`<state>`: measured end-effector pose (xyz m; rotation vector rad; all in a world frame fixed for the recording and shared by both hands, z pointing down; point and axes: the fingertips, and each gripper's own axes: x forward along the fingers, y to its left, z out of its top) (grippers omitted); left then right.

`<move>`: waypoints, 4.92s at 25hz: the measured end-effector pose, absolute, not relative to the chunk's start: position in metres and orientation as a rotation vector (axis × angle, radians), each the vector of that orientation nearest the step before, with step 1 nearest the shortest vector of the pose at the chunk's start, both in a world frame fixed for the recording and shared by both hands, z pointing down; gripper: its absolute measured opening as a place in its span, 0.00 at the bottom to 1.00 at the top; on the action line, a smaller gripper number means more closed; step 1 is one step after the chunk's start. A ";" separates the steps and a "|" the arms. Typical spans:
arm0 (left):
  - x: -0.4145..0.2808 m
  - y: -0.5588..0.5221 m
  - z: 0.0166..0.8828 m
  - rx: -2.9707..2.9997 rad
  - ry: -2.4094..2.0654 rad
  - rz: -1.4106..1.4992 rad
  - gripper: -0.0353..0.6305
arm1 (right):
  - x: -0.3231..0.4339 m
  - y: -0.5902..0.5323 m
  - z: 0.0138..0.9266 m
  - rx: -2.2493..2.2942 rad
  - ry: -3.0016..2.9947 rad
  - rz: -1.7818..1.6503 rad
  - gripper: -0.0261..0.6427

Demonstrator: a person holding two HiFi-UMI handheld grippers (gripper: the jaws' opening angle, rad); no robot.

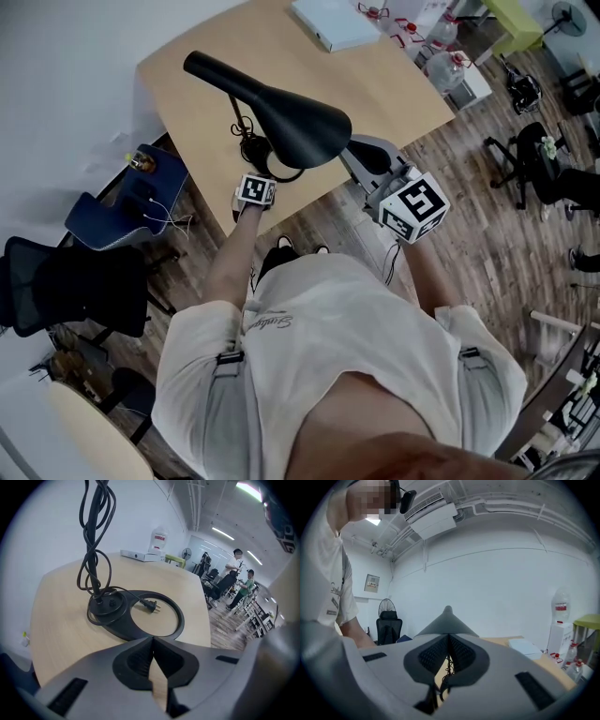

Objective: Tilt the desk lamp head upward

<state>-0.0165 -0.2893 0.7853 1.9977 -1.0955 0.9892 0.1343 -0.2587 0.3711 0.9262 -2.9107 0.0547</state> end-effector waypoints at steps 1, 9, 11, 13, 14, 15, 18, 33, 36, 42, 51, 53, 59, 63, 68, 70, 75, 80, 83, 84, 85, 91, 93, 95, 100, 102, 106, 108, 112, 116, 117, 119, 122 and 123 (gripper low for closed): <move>-0.017 -0.290 0.786 1.996 -1.091 0.990 0.08 | 0.134 -0.259 0.367 0.925 -2.910 0.059 0.03; -0.019 -0.288 0.784 1.992 -1.065 0.995 0.07 | 0.133 -0.257 0.330 0.910 -2.929 0.066 0.03; -0.017 -0.286 0.785 1.995 -1.059 0.990 0.07 | 0.133 -0.257 0.318 0.900 -2.933 0.051 0.03; -0.016 -0.285 0.786 2.000 -1.054 0.989 0.07 | 0.132 -0.257 0.308 0.890 -2.927 0.037 0.03; -0.016 -0.286 0.786 2.006 -1.051 0.995 0.07 | 0.131 -0.258 0.303 0.887 -2.926 0.040 0.03; -0.017 -0.286 0.785 2.015 -1.048 1.005 0.07 | 0.129 -0.260 0.300 0.884 -2.928 0.047 0.03; -0.018 -0.287 0.786 2.030 -1.044 1.020 0.07 | 0.126 -0.262 0.292 0.893 -2.930 0.061 0.03; -0.018 -0.286 0.785 2.060 -1.045 1.032 0.07 | 0.113 -0.265 0.244 0.853 -2.924 -0.066 0.03; -0.017 -0.286 0.786 2.070 -1.052 1.027 0.07 | 0.112 -0.266 0.241 0.845 -2.924 -0.047 0.03; -0.016 -0.287 0.787 2.062 -1.062 1.012 0.08 | 0.115 -0.265 0.242 0.834 -2.917 -0.041 0.03; -0.017 -0.285 0.785 2.015 -1.064 0.945 0.08 | 0.123 -0.269 0.257 0.876 -2.958 0.048 0.03; -0.017 -0.283 0.786 2.025 -1.084 0.954 0.07 | 0.125 -0.267 0.267 0.883 -2.957 0.076 0.03; -0.023 -0.278 0.780 2.036 -1.120 0.957 0.07 | 0.131 -0.267 0.292 0.913 -2.920 0.048 0.03; -0.019 -0.270 0.752 2.091 -1.158 0.893 0.07 | 0.141 -0.265 0.317 0.948 -2.886 0.072 0.03; 0.005 -0.257 0.684 2.190 -1.181 0.786 0.07 | 0.150 -0.259 0.344 0.958 -2.894 0.143 0.03; 0.018 -0.249 0.653 2.237 -1.188 0.725 0.07 | 0.151 -0.256 0.355 0.950 -2.884 0.133 0.03; 0.036 -0.223 0.581 2.332 -1.231 0.577 0.07 | 0.138 -0.239 0.391 0.884 -2.869 0.080 0.03; 0.033 -0.192 0.519 2.413 -1.317 0.433 0.07 | 0.108 -0.218 0.420 0.774 -2.916 0.146 0.03; 0.019 -0.180 0.503 2.436 -1.379 0.370 0.08 | 0.093 -0.207 0.426 0.740 -2.944 0.155 0.03; 0.015 -0.175 0.501 2.430 -1.398 0.362 0.08 | 0.090 -0.203 0.427 0.734 -2.944 0.145 0.03; 0.012 -0.169 0.499 2.425 -1.413 0.349 0.07 | 0.088 -0.199 0.428 0.727 -2.941 0.129 0.03; -0.001 -0.148 0.467 2.467 -1.457 0.252 0.08 | 0.072 -0.175 0.426 0.697 -2.949 0.078 0.03; -0.005 -0.143 0.456 2.493 -1.473 0.232 0.08 | 0.070 -0.170 0.426 0.740 -2.940 0.073 0.03; -0.007 -0.137 0.446 2.533 -1.488 0.225 0.08 | 0.069 -0.161 0.425 0.780 -2.944 0.074 0.03; -0.017 -0.120 0.436 2.587 -1.513 0.180 0.08 | 0.063 -0.142 0.431 0.854 -2.930 0.012 0.03; -0.018 -0.114 0.439 2.583 -1.497 0.156 0.08 | 0.062 -0.137 0.432 0.874 -2.925 0.020 0.03; -0.019 -0.102 0.439 2.589 -1.484 0.155 0.08 | 0.062 -0.126 0.432 0.874 -2.908 0.026 0.03; -0.023 -0.101 0.438 2.590 -1.495 0.150 0.08 | 0.059 -0.123 0.431 0.855 -2.908 0.010 0.03; -0.025 -0.100 0.437 2.592 -1.491 0.126 0.08 | 0.056 -0.118 0.431 0.841 -2.907 0.004 0.03; -0.020 -0.094 0.439 2.609 -1.470 0.138 0.08 | 0.054 -0.109 0.431 0.818 -2.906 -0.005 0.03; -0.018 -0.094 0.438 2.614 -1.468 0.137 0.08 | 0.056 -0.108 0.432 0.815 -2.904 -0.010 0.03; -0.014 -0.093 0.437 2.622 -1.470 0.130 0.08 | 0.059 -0.107 0.433 0.813 -2.900 -0.012 0.03; -0.012 -0.090 0.437 2.621 -1.479 0.121 0.08 | 0.061 -0.104 0.433 0.806 -2.904 -0.011 0.03; -0.011 -0.089 0.438 2.619 -1.479 0.120 0.08 | 0.062 -0.104 0.432 0.805 -2.906 -0.015 0.03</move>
